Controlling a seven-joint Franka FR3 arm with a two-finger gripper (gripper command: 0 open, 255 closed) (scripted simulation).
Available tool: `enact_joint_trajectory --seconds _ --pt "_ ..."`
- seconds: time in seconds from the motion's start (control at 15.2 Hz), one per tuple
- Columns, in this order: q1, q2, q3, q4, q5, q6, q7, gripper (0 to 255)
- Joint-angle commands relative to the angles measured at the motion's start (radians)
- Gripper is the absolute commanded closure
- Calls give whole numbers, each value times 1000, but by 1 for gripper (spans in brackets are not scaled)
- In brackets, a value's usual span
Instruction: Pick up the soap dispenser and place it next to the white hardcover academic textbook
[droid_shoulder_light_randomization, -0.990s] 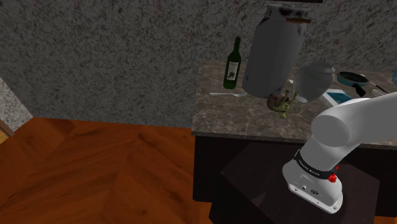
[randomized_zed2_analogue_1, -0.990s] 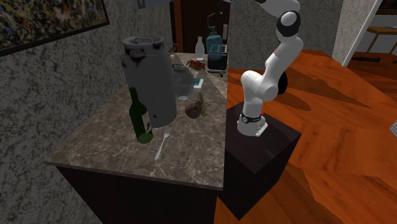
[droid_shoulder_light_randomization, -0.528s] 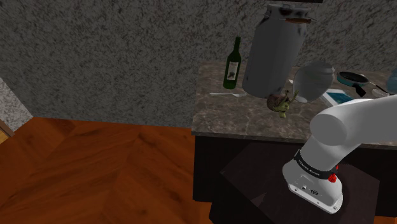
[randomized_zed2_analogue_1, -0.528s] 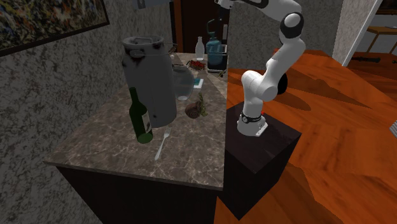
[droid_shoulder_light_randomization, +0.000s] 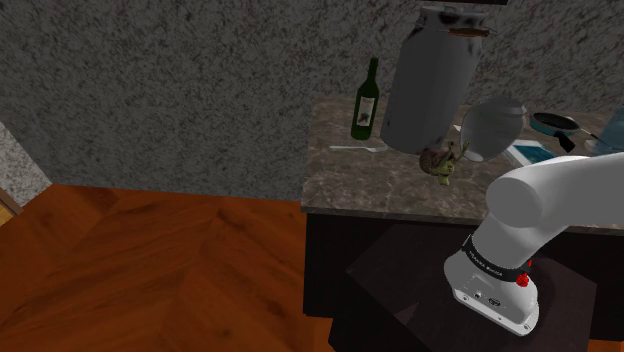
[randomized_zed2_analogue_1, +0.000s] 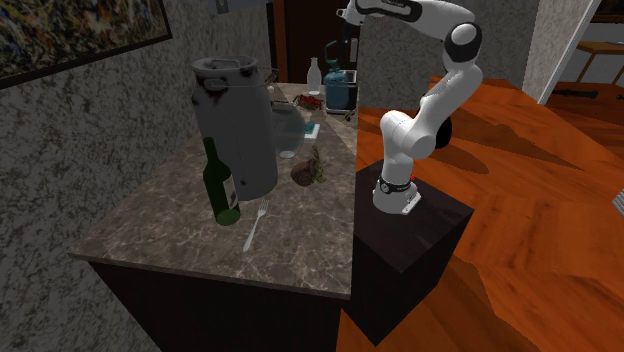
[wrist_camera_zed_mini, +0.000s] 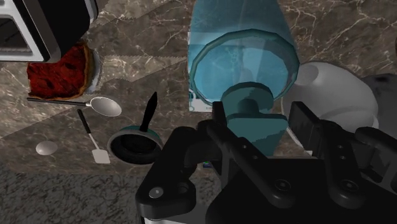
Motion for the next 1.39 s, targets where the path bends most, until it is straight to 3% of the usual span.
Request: enact_joint_trajectory --seconds 0.0,1.32 --pt "-9 -11 -4 -32 -9 23 3 255" --pt "-55 -78 -109 -285 -110 240 23 255"
